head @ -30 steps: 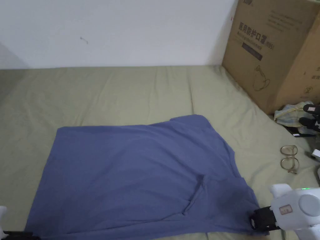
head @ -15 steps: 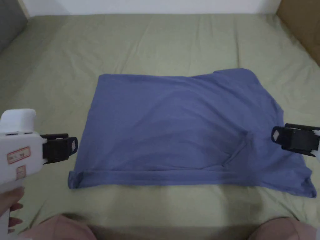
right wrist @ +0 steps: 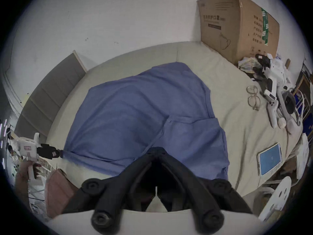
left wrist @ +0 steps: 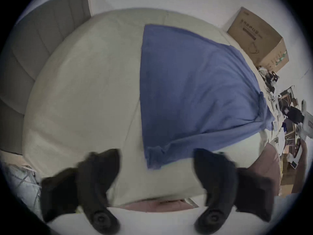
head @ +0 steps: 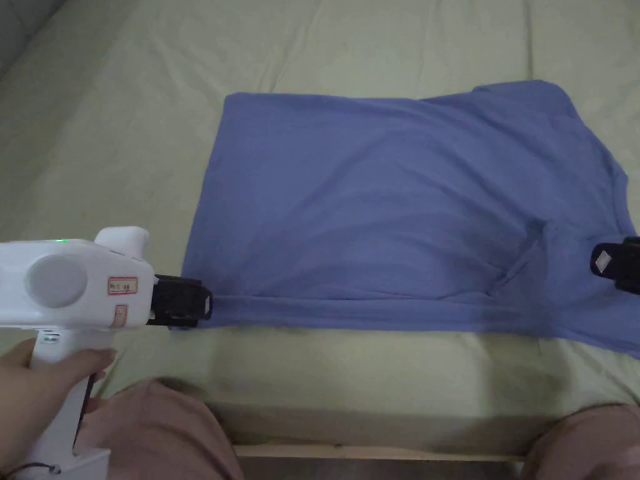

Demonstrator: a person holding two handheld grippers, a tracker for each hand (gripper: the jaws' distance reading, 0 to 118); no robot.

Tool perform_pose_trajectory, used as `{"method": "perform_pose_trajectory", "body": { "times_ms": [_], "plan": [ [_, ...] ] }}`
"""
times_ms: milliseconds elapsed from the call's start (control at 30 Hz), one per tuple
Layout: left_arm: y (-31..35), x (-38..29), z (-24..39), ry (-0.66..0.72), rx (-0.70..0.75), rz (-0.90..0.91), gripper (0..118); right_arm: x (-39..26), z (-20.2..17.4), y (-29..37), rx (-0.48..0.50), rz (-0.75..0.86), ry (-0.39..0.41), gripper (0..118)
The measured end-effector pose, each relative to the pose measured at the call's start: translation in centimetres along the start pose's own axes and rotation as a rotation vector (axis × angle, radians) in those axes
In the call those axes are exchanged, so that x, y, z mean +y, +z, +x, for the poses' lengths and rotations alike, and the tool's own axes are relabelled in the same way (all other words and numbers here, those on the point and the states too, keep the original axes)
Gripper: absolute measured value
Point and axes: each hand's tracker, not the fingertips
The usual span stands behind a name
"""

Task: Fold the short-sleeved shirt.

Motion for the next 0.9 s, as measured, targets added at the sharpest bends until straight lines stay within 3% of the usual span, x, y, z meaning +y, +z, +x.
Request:
{"method": "perform_pose_trajectory", "body": {
  "times_ms": [167,233,333,367,400,433,467,500,533,567,600,633,767,833,867,900],
  "plan": [
    [-3.0,0.8,-0.3,0.015,0.067,-0.092,109,-0.4,1.5,-0.9,-0.005,-0.039,-0.044,0],
    [-2.8,1.0,0.5,-0.061,0.072,-0.097,99,-0.4,2.2,-1.1,-0.016,-0.046,-0.055,0],
    [-1.8,0.8,0.7,-0.067,0.048,-0.056,65,-0.4,3.8,-0.8,-0.045,-0.053,-0.051,0],
    [-1.5,0.8,0.6,-0.037,0.011,-0.036,46,-0.2,4.5,-0.8,-0.054,-0.055,-0.049,0],
    [-1.2,0.7,0.4,-0.005,-0.037,-0.014,13,-0.2,5.2,-0.8,-0.062,-0.058,-0.050,0],
    [-0.9,0.5,0.3,0.043,-0.087,0.016,4,-0.2,6.1,-0.8,-0.068,-0.066,-0.056,0],
    [-0.5,0.2,0.3,0.069,-0.086,0.044,4,-0.3,6.9,-0.9,-0.071,-0.079,-0.061,0],
    [-0.2,0.1,0.5,0.042,-0.047,0.042,4,-0.3,7.6,-1.1,-0.076,-0.093,-0.065,7],
    [0.0,0.0,0.8,0.018,-0.025,0.053,4,-0.4,8.2,-1.4,-0.081,-0.105,-0.063,28],
    [0.3,0.0,1.0,0.003,-0.019,0.061,4,-0.6,8.8,-1.9,-0.108,-0.132,-0.055,62],
    [0.5,-0.1,1.4,0.002,-0.018,0.065,4,-0.7,9.3,-2.6,-0.156,-0.169,-0.046,103],
    [0.7,-0.1,1.5,0.000,-0.019,0.062,4,-0.9,9.8,-3.5,-0.178,-0.229,-0.028,107],
    [1.5,0.4,1.9,-0.008,-0.013,0.064,4,-1.9,11.3,-5.9,-0.203,-0.377,0.009,107],
    [1.7,0.6,1.8,0.005,-0.019,0.061,4,-2.4,11.3,-6.7,-0.179,-0.420,0.050,101],
    [1.7,0.7,1.8,0.011,-0.023,0.056,4,-2.6,11.3,-6.8,-0.173,-0.442,0.062,89],
    [1.8,0.8,1.7,0.016,-0.024,0.052,4,-2.6,11.0,-6.5,-0.162,-0.433,0.061,65]
  ]
}}
